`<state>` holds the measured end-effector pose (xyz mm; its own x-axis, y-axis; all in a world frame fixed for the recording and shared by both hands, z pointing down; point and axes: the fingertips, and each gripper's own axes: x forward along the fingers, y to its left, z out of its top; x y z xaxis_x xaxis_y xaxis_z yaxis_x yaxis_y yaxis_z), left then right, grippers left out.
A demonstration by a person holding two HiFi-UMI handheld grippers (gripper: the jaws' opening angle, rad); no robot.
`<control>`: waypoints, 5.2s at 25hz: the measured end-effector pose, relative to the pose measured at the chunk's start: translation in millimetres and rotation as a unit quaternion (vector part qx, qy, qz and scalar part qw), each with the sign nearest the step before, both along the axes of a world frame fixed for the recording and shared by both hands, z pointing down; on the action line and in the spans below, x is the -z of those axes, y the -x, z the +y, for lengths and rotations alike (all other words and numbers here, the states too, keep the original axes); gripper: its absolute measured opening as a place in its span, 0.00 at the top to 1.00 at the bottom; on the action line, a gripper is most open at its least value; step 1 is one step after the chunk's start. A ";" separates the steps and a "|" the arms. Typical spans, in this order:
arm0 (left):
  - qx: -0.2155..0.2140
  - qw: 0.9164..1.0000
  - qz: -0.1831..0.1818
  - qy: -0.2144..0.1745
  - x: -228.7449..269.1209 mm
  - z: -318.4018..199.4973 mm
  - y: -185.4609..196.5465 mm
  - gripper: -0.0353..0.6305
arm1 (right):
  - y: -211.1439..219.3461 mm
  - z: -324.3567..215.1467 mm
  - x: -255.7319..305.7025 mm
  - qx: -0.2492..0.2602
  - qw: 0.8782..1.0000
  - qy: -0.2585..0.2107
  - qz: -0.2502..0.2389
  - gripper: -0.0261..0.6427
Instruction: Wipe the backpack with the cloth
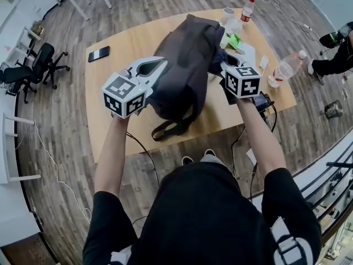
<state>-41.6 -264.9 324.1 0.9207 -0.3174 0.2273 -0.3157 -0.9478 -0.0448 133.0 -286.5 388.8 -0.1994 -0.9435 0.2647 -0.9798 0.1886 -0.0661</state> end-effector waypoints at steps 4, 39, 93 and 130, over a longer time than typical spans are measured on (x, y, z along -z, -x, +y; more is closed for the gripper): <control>0.058 0.998 0.024 -0.004 2.4 23.0 -4.0 0.92 | 23.1 -51.7 0.4 0.039 0.999 0.024 0.026 0.89; 0.244 0.964 0.103 0.005 -4.4 104.6 93.5 0.92 | 176.3 106.1 132.8 0.245 0.887 -0.135 0.369 0.89; 0.359 0.929 0.087 0.026 -17.5 185.0 66.3 0.92 | 191.9 149.5 -60.1 0.239 0.969 -0.054 -0.012 0.89; 0.362 0.927 0.088 0.048 -30.4 178.0 78.5 0.92 | 149.6 140.5 7.6 0.126 0.986 -0.096 0.062 0.89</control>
